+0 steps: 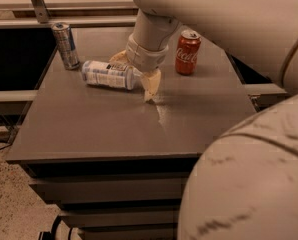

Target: Place blue plastic bottle upright

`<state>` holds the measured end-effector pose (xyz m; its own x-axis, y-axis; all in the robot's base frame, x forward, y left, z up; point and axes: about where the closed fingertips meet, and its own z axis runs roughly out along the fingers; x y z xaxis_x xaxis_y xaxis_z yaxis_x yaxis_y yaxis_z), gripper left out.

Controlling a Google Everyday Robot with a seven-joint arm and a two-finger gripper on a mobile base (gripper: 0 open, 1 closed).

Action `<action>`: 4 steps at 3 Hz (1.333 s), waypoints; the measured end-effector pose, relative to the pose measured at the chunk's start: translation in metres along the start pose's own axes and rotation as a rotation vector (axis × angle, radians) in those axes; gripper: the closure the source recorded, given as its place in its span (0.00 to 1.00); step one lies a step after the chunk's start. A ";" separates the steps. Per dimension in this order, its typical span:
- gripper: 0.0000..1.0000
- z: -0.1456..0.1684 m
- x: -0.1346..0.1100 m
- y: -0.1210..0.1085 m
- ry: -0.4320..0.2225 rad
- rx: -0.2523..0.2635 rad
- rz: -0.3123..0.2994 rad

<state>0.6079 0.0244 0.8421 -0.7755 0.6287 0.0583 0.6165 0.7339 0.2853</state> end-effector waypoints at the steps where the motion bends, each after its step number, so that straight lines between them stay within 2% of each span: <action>1: 0.31 -0.003 0.000 0.001 0.000 0.000 0.000; 2: 0.28 -0.005 0.000 0.002 0.000 0.000 0.001; 4: 0.31 -0.006 0.000 0.002 0.000 0.000 0.001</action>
Offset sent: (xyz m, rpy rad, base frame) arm 0.0101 -0.0011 0.0074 0.0030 0.0059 -0.0612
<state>0.6082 0.0244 0.8481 -0.7750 0.6292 0.0585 0.6170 0.7333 0.2856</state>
